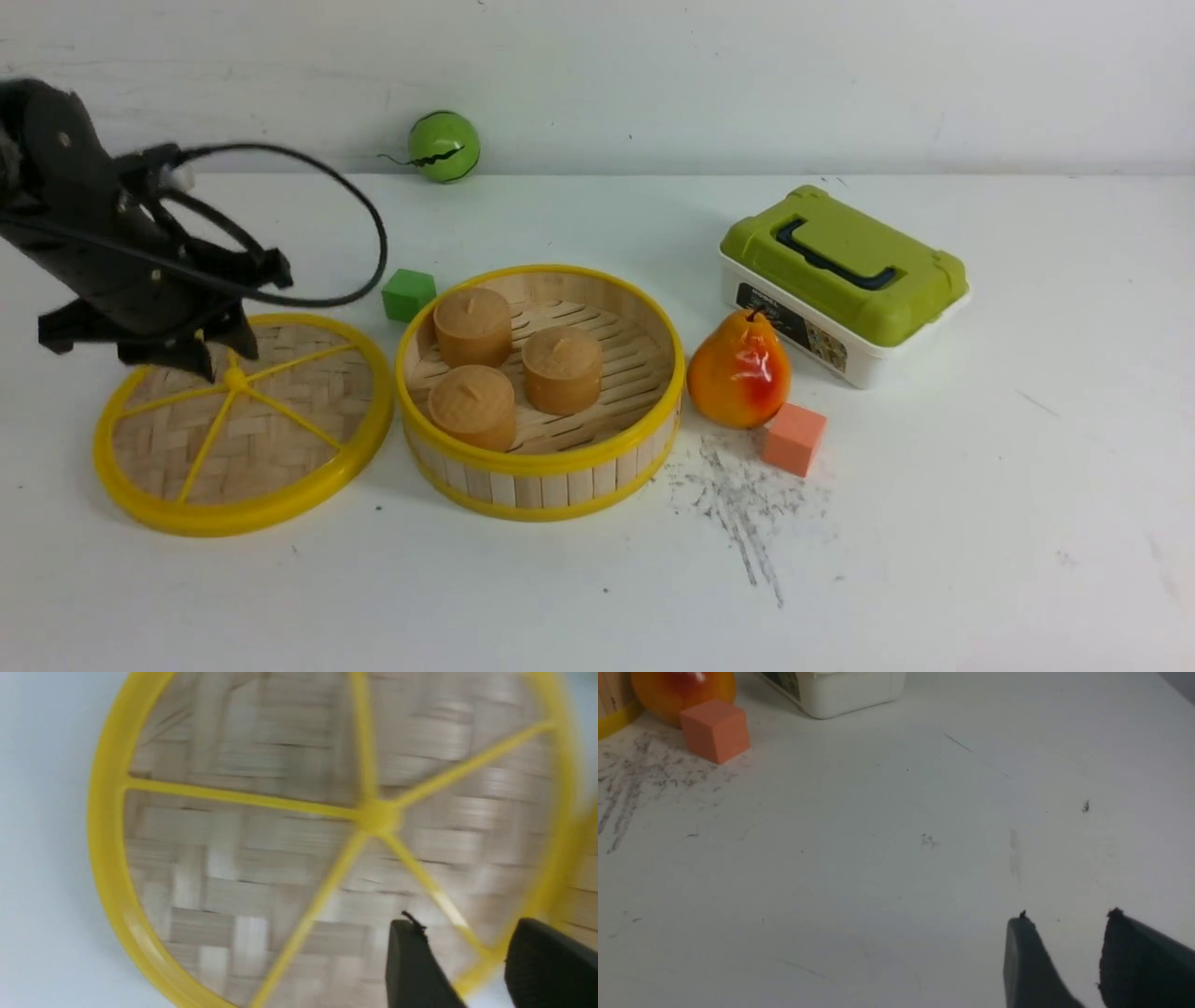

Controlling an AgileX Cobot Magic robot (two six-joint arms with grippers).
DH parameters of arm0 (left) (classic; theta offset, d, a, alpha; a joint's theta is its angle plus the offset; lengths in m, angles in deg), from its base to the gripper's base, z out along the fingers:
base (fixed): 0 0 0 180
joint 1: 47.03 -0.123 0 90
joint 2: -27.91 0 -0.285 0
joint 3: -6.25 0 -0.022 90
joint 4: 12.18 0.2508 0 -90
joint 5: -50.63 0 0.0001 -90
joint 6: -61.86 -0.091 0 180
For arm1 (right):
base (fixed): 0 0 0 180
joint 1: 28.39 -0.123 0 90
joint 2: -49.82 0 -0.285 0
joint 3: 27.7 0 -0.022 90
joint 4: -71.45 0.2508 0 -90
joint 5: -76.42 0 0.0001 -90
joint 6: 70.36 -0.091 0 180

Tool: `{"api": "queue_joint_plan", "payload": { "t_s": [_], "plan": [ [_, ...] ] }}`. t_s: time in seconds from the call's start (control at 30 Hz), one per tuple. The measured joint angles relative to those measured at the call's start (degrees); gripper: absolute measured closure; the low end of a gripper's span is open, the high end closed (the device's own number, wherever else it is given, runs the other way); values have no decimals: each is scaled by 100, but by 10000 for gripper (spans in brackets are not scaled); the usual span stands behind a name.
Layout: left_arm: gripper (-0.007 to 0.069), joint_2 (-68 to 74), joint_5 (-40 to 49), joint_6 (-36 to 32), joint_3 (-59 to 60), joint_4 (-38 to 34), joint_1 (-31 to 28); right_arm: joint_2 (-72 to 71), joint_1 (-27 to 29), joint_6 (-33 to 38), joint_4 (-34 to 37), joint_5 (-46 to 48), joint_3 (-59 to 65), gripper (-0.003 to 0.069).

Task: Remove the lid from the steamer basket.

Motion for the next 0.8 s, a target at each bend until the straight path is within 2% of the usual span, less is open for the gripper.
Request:
{"api": "queue_joint_plan", "payload": {
  "t_s": [0.03,0.07,0.13,0.2,0.27,0.37,0.43,0.47,0.57,0.8],
  "plan": [
    [438,-426,-2,-288,0,-313,0,0,0,0,0,0,0,419],
    [446,-558,-8,-371,0,-406,0,0,0,0,0,0,0,419],
    [564,-1460,-70,-932,0,-1067,0,0,0,0,0,0,0,419],
    [630,-2127,-112,-1409,5,-1454,0,0,0,0,0,0,0,419],
    [637,-2500,-160,-1654,46,-1679,0,0,0,0,0,0,0,419],
    [637,-3554,-296,-2605,564,-2217,0,0,0,0,0,0,0,419],
    [637,-3842,-349,-2848,803,-2356,0,0,0,0,0,0,0,419],
    [637,-4368,-480,-3247,1251,-2601,0,0,0,0,0,0,0,419],
    [637,-5200,-866,-3755,2183,-2857,0,0,0,0,0,0,0,419],
    [637,-6956,-1578,-4314,4026,-2942,0,0,0,0,0,0,0,419]
  ]
}}
